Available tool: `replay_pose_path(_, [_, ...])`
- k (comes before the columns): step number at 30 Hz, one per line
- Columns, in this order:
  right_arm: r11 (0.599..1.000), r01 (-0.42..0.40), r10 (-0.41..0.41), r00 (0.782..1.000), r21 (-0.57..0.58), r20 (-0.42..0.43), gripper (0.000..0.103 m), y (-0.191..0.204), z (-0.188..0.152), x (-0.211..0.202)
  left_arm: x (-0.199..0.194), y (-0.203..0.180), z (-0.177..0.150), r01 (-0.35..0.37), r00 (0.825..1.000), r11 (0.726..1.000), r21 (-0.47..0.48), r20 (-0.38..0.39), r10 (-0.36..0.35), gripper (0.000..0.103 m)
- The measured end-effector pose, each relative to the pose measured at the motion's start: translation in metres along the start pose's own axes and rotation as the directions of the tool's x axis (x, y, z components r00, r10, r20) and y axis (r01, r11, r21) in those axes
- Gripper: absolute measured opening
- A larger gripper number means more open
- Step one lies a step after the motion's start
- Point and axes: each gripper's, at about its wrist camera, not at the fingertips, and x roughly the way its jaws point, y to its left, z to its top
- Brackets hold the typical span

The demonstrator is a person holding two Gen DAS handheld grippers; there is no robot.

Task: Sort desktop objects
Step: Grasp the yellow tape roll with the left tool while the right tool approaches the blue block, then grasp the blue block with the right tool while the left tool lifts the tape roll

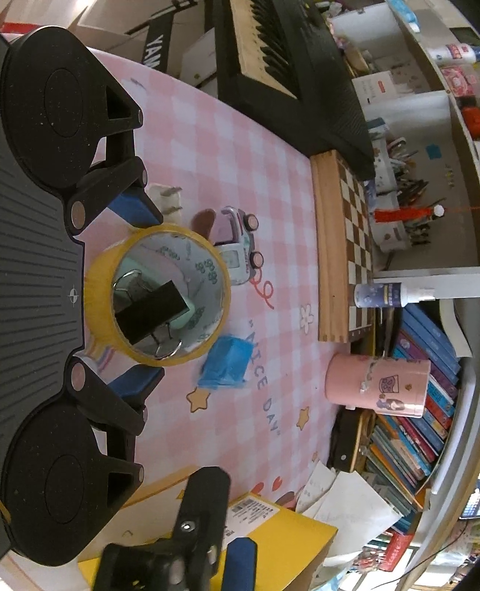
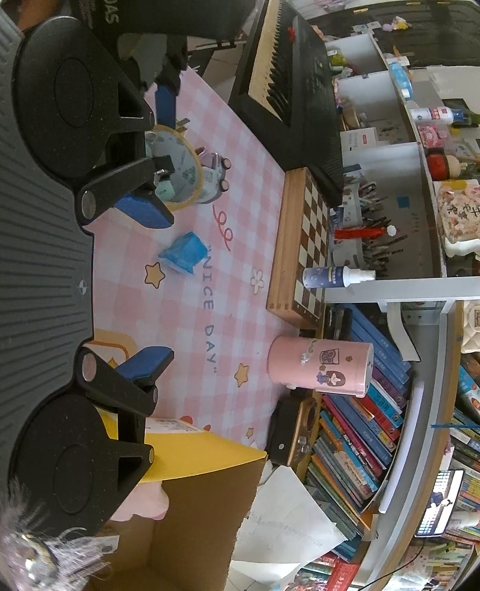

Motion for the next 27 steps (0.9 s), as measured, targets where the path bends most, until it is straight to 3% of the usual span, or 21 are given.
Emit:
replay_pose_path(15, [1.0,0.019,-0.019,1.0,0.019,-0.003,0.07,-0.009,0.003,0.008,0.021,-0.009,0.002,-0.019,1.0,0.999,0.039,-0.015,0.02,0.083])
replay_pose_path(22, [1.0,-0.003,0.003,1.0,0.031,-0.012,0.07,-0.007,0.006,0.015,-0.033,0.006,-0.005,0.073,0.996,0.997,0.013,0.05,-0.073,0.082])
replay_pose_path(27, [0.998,-0.018,0.021,0.999,0.058,-0.046,0.07,-0.001,0.013,0.036,-0.072,0.035,-0.015,0.061,0.994,0.994,-0.095,0.091,-0.052,0.082])
